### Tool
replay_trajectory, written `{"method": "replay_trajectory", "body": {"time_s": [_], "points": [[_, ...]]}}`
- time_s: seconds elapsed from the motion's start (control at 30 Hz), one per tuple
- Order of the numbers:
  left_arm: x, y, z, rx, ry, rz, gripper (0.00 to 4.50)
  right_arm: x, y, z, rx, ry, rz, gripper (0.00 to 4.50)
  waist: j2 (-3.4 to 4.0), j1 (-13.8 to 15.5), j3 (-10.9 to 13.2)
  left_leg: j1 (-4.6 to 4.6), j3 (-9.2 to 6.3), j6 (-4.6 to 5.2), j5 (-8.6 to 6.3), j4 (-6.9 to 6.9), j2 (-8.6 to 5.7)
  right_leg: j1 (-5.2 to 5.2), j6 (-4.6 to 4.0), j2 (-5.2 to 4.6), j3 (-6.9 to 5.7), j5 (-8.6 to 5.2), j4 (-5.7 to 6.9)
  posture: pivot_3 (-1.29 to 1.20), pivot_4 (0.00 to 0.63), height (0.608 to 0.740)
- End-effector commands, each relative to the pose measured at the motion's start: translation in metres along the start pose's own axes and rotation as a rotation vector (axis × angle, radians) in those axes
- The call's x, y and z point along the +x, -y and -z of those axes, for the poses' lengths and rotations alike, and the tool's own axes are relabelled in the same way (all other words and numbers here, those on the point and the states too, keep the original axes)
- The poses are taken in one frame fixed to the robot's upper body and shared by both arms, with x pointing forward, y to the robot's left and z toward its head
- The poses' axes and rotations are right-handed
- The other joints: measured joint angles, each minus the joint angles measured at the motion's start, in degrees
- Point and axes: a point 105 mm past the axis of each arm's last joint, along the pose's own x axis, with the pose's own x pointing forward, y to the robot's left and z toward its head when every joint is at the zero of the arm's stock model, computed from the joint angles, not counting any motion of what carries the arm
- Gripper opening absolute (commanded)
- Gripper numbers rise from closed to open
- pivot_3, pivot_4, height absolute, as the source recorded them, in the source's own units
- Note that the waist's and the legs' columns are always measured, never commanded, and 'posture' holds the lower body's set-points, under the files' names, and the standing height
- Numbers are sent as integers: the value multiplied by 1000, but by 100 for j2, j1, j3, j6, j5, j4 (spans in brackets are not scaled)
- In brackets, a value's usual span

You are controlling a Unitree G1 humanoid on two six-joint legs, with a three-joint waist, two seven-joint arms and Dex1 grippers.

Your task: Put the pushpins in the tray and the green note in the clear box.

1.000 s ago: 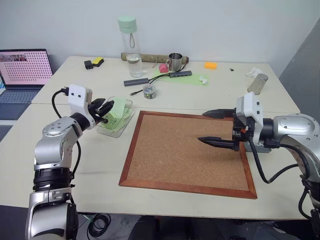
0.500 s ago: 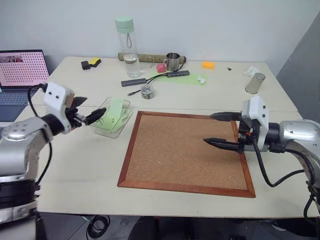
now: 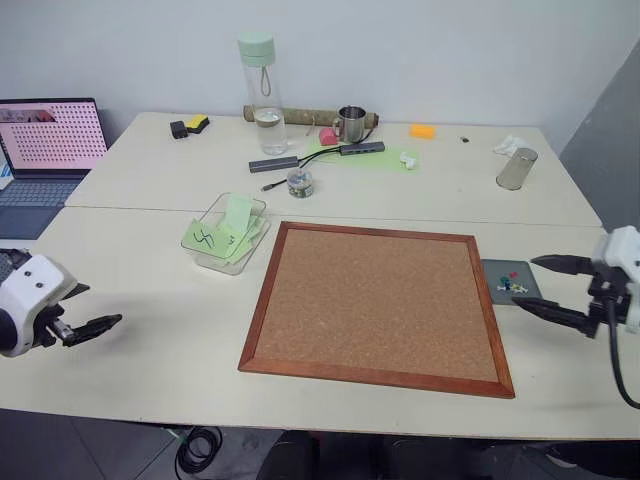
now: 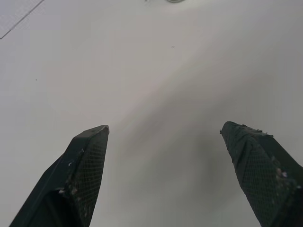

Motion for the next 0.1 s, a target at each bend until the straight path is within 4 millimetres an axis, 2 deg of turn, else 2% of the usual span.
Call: {"method": "replay_trajectory", "body": {"time_s": [0.03, 0.1], "points": [[-8, -5, -10, 3, 55, -4, 4044, -14, 7, -4, -58, -11, 19, 4021, 0, -8, 0, 0, 0, 0, 0, 0, 0, 0, 0, 0, 0, 0, 0, 0, 150, 740], [-7, -3, -11, -28, 69, 11, 4044, -16, 8, 2, -70, -41, 12, 4021, 1, -11, 1, 1, 0, 0, 0, 0, 1, -1, 0, 0, 0, 0, 2, 0, 150, 740]]}}
